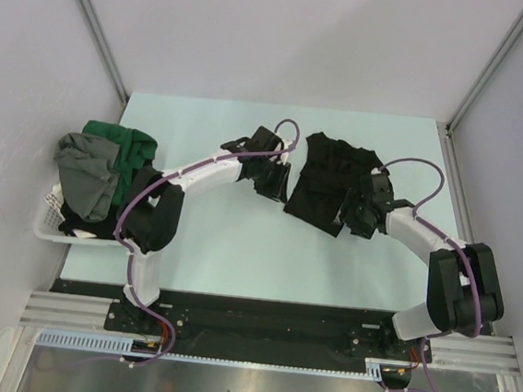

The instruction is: Fold and stack the t-shirts

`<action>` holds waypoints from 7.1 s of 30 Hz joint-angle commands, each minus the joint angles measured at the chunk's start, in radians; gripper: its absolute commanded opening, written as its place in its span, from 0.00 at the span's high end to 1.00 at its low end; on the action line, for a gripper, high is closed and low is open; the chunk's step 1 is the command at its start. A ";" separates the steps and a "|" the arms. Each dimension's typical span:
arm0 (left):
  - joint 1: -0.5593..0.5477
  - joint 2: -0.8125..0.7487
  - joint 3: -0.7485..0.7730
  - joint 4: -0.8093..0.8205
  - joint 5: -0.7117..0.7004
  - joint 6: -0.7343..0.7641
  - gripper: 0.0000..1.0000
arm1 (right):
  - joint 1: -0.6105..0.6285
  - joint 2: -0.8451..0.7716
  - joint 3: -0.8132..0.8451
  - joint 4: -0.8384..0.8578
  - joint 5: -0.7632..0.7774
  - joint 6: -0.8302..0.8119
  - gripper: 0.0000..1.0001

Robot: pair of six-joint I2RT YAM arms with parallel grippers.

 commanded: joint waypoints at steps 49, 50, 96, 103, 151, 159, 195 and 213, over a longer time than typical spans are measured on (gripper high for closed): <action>-0.018 0.005 0.031 0.014 0.010 0.011 0.66 | 0.041 0.060 -0.103 0.193 -0.085 -0.028 1.00; -0.021 0.014 0.034 0.020 0.016 0.007 0.66 | 0.041 0.054 -0.104 0.187 -0.082 -0.028 1.00; -0.053 0.261 0.079 0.165 0.141 -0.127 0.61 | -0.062 -0.021 -0.083 0.081 -0.158 -0.096 1.00; -0.065 0.235 0.086 0.137 0.098 -0.098 1.00 | -0.085 -0.052 -0.072 0.066 -0.154 -0.102 1.00; 0.007 0.129 0.424 -0.122 -0.048 0.074 1.00 | -0.141 0.003 0.368 -0.071 -0.036 -0.260 1.00; 0.015 0.227 0.516 -0.110 -0.062 0.056 1.00 | -0.163 0.100 0.422 -0.026 -0.030 -0.315 1.00; 0.088 0.445 0.754 0.025 -0.111 -0.072 0.89 | -0.238 0.510 0.773 0.032 -0.074 -0.347 1.00; 0.108 0.344 0.706 -0.049 -0.191 0.000 0.69 | -0.233 0.493 0.874 -0.014 -0.034 -0.329 0.59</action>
